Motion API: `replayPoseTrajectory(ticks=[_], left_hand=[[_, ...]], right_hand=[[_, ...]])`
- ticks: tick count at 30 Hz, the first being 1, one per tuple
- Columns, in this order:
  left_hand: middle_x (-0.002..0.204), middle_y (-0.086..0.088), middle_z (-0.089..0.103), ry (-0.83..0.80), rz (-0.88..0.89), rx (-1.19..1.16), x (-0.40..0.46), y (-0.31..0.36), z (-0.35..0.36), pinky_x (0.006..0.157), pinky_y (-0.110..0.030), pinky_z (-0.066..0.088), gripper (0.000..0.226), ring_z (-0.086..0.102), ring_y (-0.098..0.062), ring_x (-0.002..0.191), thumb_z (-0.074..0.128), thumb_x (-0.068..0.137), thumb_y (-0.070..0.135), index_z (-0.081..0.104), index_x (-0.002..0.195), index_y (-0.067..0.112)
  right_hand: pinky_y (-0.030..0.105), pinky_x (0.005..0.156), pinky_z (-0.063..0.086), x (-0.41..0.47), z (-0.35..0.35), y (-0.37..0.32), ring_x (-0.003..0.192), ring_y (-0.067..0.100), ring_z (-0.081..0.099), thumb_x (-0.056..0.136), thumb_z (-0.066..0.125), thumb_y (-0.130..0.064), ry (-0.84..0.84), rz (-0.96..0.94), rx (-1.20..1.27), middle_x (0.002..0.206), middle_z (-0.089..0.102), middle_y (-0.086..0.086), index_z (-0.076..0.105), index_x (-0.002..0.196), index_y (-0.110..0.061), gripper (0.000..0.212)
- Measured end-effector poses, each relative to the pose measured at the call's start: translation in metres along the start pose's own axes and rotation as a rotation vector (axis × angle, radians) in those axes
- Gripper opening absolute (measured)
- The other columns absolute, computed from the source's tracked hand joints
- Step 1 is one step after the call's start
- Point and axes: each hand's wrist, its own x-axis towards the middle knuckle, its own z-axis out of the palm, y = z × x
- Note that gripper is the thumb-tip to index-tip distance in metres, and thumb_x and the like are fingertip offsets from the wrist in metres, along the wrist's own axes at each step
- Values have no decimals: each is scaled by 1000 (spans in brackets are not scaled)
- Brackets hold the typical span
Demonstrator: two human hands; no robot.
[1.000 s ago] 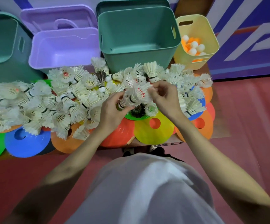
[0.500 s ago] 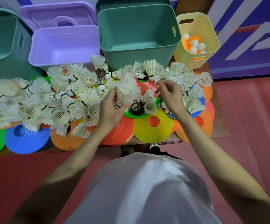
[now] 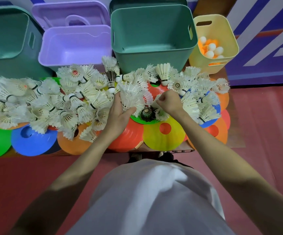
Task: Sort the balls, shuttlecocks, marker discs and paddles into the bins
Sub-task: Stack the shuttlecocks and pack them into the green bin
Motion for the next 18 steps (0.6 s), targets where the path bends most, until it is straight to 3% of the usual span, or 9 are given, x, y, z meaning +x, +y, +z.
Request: replayPoseTrajectory(ticks=[2,5,6,8,11,15,18], left_hand=[[140,-1,48,-9,-44,-23,0,0,0,110,-35,34,66,44,-15,129,57,81,28,32,140,15],[129,17,49,-23,-78,-35,0,2,-1,100,-13,33,55,46,2,117,60,85,27,32,133,24],[134,18,47,-29,-87,-32,1,0,-2,103,-13,31,57,43,2,121,62,88,30,31,134,23],[149,5,38,-31,-81,-10,2,0,-2,115,-29,27,79,34,-8,137,63,87,48,22,147,17],[145,-7,44,-19,-46,50,5,3,-1,112,-47,34,91,41,-19,135,59,77,70,26,142,16],[140,-2,50,15,-39,97,12,4,-1,108,-47,40,89,47,-17,130,61,74,71,34,139,16],[138,4,52,22,-3,109,18,4,-1,107,-41,42,82,50,-11,126,66,76,63,39,139,18]], right_hand=[[44,64,54,1,-2,-3,75,37,65,76,61,-10,-9,-29,-2,76,66,27,67,72,8,20],[44,64,53,-2,-15,-11,70,38,62,75,57,-9,71,-102,-86,72,66,25,67,69,7,20],[43,66,52,-4,-20,-13,68,37,60,76,55,-9,117,-142,-113,69,65,23,66,67,6,20],[42,70,48,-9,-32,-17,74,35,56,80,54,-8,209,-199,-125,72,64,19,65,70,2,18],[39,70,41,-18,-49,-25,83,32,52,87,53,-10,328,-264,-39,80,61,13,61,81,-3,12],[30,72,38,-32,-68,-42,82,21,51,93,55,-15,475,-401,296,81,59,-3,61,86,-7,12],[27,74,38,-40,-79,-52,80,16,50,93,59,-13,447,-507,390,81,61,-4,63,84,-8,11]])
